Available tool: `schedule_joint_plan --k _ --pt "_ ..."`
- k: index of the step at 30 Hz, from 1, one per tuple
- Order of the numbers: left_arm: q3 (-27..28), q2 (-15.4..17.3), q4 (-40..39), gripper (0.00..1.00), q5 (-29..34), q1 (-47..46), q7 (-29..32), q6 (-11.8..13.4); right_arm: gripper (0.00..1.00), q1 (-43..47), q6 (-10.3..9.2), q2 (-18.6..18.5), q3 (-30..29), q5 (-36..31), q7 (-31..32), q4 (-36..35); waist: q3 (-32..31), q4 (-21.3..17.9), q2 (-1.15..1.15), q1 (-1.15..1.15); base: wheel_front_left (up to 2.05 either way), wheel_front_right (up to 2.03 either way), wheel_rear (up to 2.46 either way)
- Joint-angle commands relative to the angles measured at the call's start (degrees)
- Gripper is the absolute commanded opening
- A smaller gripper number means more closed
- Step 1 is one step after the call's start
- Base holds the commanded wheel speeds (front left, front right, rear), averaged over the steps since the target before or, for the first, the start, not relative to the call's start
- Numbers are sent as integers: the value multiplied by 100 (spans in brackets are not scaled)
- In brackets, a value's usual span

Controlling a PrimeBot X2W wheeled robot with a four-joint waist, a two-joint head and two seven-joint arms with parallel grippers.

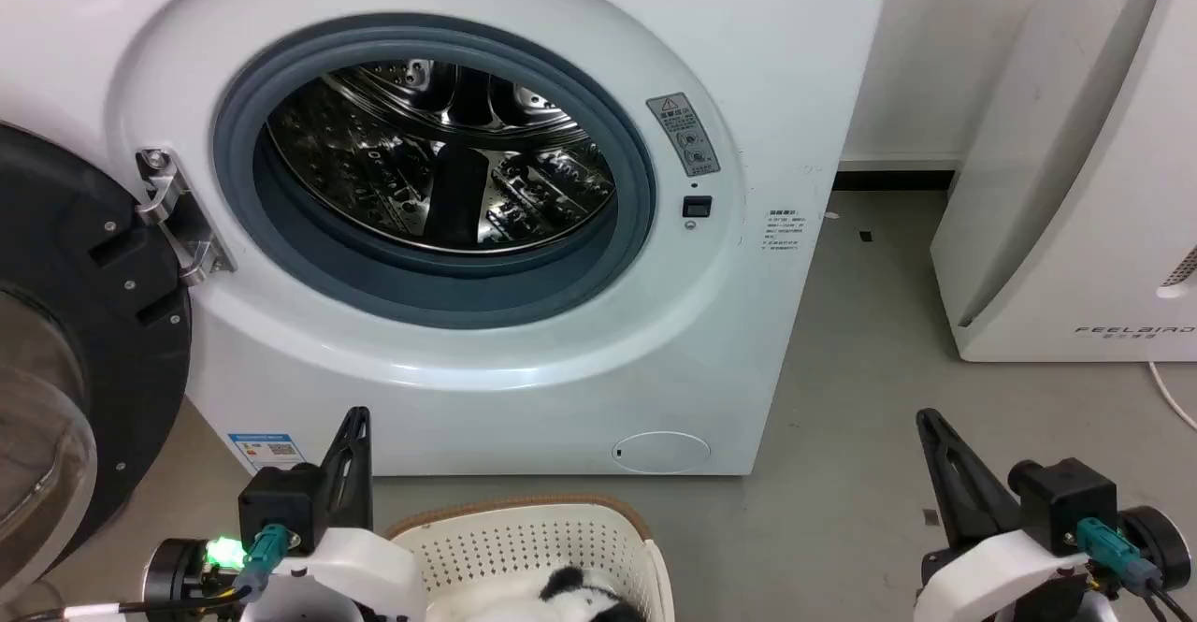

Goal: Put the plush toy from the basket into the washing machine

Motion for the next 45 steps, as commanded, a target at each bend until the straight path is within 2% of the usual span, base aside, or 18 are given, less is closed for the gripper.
schedule_joint_plan --k 1,45 --pt "6 1 -24 0 16 -27 2 -26 0 -79 -4 8 -4 -44 8 14 0 0 0 0 0 0 0" --pt "6 1 -24 0 16 -27 2 -26 0 -79 -4 8 -4 -44 8 14 0 0 0 0 0 0 0"
